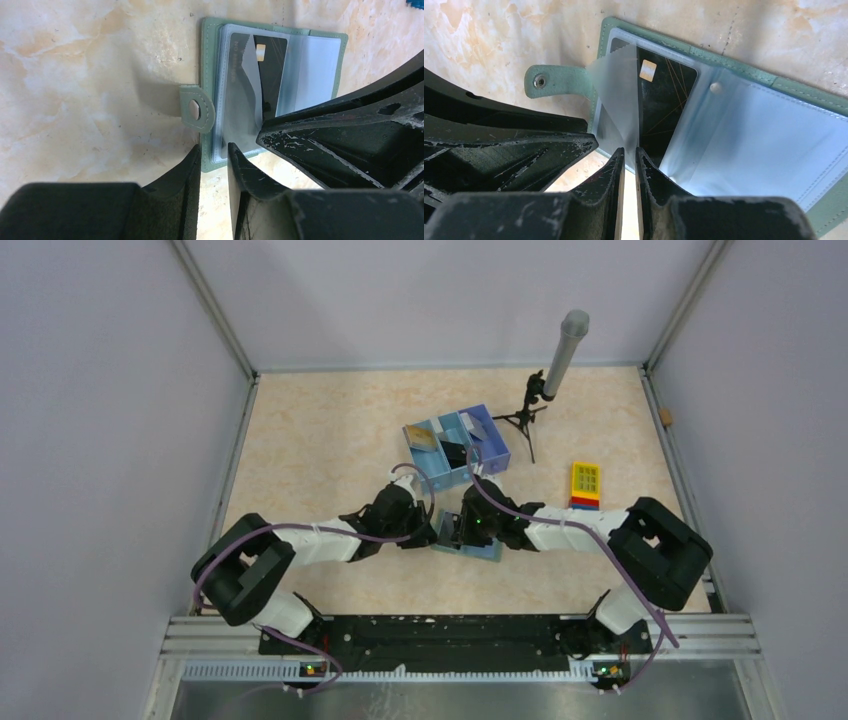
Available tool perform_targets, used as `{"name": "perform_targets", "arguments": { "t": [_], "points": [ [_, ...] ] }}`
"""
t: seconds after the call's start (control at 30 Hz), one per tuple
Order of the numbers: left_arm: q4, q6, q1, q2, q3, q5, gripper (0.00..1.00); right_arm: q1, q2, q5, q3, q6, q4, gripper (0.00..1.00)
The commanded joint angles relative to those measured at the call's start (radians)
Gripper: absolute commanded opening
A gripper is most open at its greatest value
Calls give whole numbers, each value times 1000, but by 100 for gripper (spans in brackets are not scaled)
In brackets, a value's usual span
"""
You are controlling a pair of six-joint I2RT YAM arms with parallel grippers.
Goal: Put the credit cards into the card holder
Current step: Insert the credit card into the card holder.
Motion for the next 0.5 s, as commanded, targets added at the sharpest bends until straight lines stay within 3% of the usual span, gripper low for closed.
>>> {"name": "perform_targets", "arguments": {
  "t": [0.0, 0.17, 0.33, 0.47],
  "points": [
    [55, -19, -4, 12, -18, 43, 26, 20, 21, -6, 36, 9, 47, 12],
    [39, -17, -4, -12, -23, 24, 27, 21, -7, 16, 46, -8, 17, 14],
    [17, -9, -4, -33, -16, 10, 28, 22, -98, 101, 39, -36, -81, 25],
    [18, -3, -3, -23, -5, 19, 28, 22, -113, 147, 34, -37, -122, 28]
  ]
}}
